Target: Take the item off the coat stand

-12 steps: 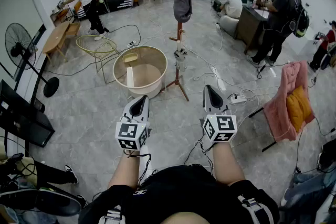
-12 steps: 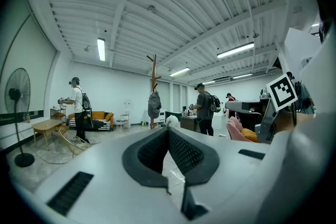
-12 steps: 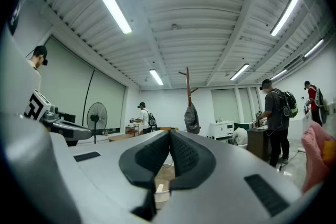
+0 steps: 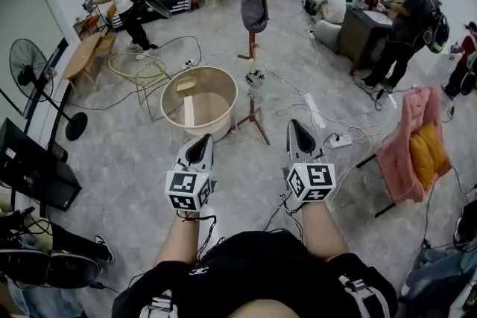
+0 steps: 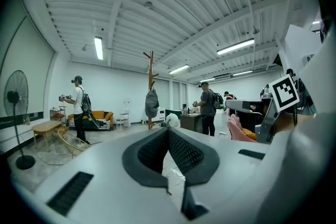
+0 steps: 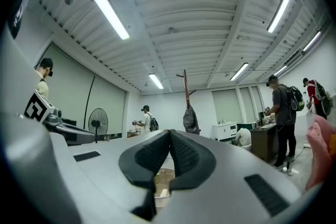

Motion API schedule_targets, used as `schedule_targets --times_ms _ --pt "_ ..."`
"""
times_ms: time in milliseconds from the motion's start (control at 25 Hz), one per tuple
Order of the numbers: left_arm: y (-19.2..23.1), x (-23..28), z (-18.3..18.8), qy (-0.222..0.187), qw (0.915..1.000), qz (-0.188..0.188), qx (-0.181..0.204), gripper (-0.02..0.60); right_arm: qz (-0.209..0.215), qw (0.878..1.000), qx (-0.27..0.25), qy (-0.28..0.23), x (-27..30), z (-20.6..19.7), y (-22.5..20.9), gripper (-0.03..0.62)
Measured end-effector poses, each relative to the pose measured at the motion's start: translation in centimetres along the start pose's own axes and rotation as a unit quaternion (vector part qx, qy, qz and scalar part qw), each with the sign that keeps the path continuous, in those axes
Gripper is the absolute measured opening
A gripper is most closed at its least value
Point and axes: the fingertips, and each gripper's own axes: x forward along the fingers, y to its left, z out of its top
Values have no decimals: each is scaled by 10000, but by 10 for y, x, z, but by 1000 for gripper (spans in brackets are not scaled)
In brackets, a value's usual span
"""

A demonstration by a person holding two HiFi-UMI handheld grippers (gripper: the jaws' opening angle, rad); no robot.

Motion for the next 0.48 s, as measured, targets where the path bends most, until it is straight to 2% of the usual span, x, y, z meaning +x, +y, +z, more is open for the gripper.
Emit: schedule_targets --times_ms 160,360,480 --pt "-17 25 13 1 9999 110 30 15 91 9999 2 62 9 5 -30 17" --pt "-80 53 17 24 9996 259 102 15 251 9997 8 34 -9 10 -92 17" --pt "-83 79 15 31 9995 289 90 15 330 9994 12 51 10 5 -107 17"
